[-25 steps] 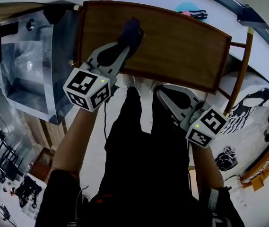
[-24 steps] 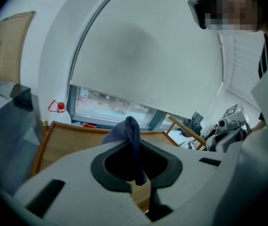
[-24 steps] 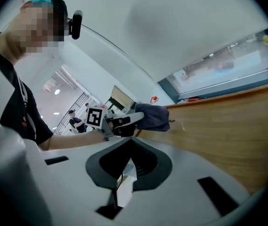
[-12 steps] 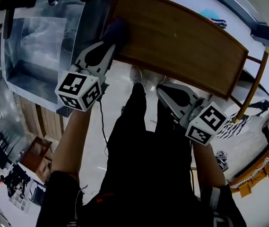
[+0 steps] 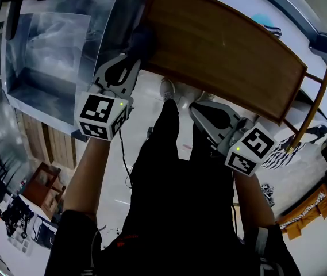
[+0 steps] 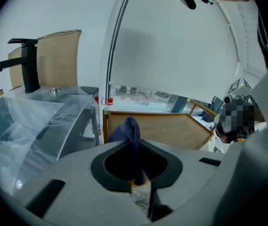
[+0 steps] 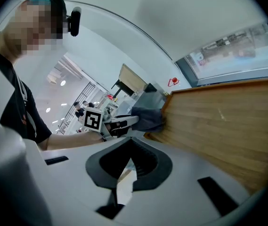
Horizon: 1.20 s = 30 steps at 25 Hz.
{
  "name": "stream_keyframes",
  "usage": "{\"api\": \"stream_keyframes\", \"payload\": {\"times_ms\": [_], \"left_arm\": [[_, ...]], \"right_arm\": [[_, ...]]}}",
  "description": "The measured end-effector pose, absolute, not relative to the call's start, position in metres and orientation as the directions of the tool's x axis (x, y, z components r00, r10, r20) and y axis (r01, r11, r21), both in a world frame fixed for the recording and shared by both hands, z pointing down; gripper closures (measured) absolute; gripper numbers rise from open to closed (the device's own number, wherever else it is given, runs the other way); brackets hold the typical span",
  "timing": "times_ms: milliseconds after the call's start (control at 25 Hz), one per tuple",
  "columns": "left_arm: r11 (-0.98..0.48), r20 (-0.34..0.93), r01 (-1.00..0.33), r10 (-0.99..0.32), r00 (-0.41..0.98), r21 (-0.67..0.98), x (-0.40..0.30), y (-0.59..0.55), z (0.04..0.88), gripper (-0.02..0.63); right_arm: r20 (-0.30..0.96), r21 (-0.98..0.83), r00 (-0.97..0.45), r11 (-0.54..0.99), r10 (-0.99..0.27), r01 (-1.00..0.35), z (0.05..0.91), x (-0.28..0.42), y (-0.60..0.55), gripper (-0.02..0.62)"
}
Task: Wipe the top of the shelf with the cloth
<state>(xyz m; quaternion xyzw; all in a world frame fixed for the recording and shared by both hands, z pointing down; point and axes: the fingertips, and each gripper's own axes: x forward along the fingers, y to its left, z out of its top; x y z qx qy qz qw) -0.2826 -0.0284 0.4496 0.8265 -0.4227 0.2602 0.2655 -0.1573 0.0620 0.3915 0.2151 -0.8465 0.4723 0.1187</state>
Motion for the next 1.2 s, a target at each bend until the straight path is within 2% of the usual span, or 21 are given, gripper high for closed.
{"api": "stream_keyframes", "payload": {"times_ms": [520,1200], "left_arm": [[-0.566,0.724,-0.77,-0.393,0.567,0.296,-0.227,0.006,0.499,0.554],[-0.646,0.712,-0.686,-0.304,0.633,0.334,-0.139,0.013,0.508,0.554]], "right_arm": [[0.417,-0.751,-0.858,0.418,-0.3,-0.511,0.401,-0.12,0.066,0.591],[0.412,-0.76,-0.823,0.352,-0.39,-0.547,0.409,-0.055,0.073,0.591]]}}
